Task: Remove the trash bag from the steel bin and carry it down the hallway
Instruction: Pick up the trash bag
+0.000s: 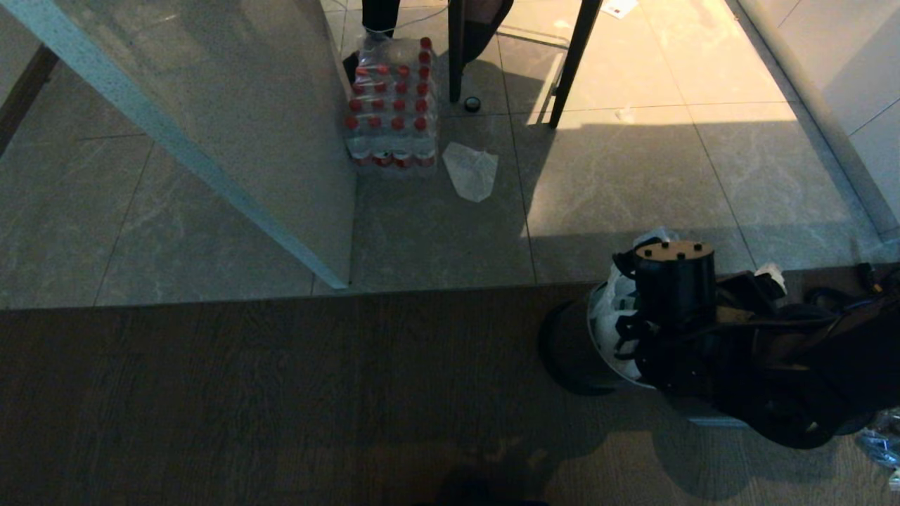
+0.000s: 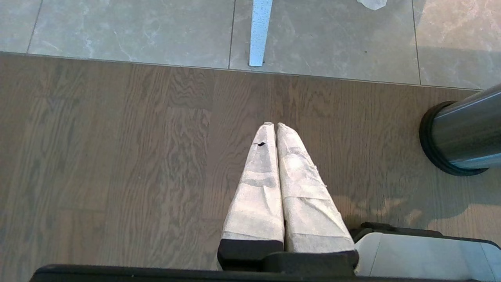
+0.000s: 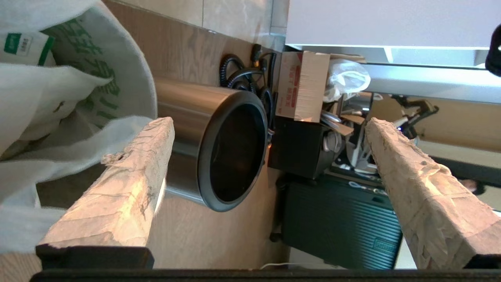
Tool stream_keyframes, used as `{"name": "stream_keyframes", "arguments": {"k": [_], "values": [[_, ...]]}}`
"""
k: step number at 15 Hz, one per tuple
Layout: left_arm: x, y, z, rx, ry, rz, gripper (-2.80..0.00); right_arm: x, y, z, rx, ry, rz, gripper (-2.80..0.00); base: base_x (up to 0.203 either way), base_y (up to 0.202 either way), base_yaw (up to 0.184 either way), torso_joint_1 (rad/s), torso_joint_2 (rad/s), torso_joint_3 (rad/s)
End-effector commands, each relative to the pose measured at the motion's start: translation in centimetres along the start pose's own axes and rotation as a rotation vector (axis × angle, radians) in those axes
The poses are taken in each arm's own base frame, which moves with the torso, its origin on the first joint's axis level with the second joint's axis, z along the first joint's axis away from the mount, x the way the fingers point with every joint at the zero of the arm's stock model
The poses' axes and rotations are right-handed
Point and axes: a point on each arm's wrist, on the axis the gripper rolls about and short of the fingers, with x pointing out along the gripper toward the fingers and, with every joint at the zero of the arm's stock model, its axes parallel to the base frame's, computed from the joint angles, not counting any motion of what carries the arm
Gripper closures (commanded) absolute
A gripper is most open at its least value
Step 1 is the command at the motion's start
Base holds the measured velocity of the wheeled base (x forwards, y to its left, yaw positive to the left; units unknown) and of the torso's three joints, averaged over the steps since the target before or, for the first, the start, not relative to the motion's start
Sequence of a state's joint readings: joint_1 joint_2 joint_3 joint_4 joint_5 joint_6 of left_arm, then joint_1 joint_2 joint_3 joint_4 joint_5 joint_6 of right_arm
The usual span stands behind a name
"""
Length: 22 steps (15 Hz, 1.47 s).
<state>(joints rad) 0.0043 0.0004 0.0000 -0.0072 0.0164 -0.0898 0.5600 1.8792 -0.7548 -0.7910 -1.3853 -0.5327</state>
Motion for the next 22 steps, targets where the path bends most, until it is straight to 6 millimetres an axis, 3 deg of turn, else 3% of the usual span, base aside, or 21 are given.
{"name": "stream_keyframes", "arguments": {"k": [1, 3, 5, 8, 10, 13, 16, 19, 22], "values": [[0.0, 0.0, 0.0, -0.001, -0.001, 0.001, 0.0, -0.4, -0.7, -0.9, -0.007, -0.002, 0.002, -2.8, 0.0, 0.0, 0.0, 0.0, 0.0, 0.0], [0.0, 0.0, 0.0, -0.001, -0.001, 0.001, 0.0, -0.7, -1.1, -3.7, -0.032, -0.02, 0.053, -2.8, 0.0, 0.0, 0.0, 0.0, 0.0, 0.0], [0.0, 0.0, 0.0, -0.001, -0.001, 0.001, 0.0, -0.6, -2.0, -6.0, 0.048, -0.061, 0.138, -2.8, 0.0, 0.0, 0.0, 0.0, 0.0, 0.0], [0.0, 0.0, 0.0, -0.001, -0.001, 0.001, 0.0, -1.1, -4.3, -10.2, 0.147, -0.135, 0.286, -2.8, 0.0, 0.0, 0.0, 0.0, 0.0, 0.0], [0.0, 0.0, 0.0, -0.001, -0.001, 0.001, 0.0, -1.4, -7.0, -13.4, 0.175, -0.206, 0.433, -2.8, 0.0, 0.0, 0.0, 0.0, 0.0, 0.0], [0.0, 0.0, 0.0, -0.001, -0.001, 0.001, 0.0, 0.0, -11.4, -14.5, 0.183, -0.325, 0.501, -2.8, 0.0, 0.0, 0.0, 0.0, 0.0, 0.0], [0.0, 0.0, 0.0, -0.001, -0.001, 0.001, 0.0, 2.0, -15.1, -15.9, -0.02, -0.356, 0.502, -2.8, 0.0, 0.0, 0.0, 0.0, 0.0, 0.0], [0.0, 0.0, 0.0, -0.001, -0.001, 0.001, 0.0, 2.3, -16.8, -15.7, -0.258, -0.409, 0.635, -2.8, 0.0, 0.0, 0.0, 0.0, 0.0, 0.0], [0.0, 0.0, 0.0, -0.001, -0.001, 0.001, 0.0, 3.0, -16.7, -15.3, -0.255, -0.425, 0.616, -2.8, 0.0, 0.0, 0.0, 0.0, 0.0, 0.0]]}}
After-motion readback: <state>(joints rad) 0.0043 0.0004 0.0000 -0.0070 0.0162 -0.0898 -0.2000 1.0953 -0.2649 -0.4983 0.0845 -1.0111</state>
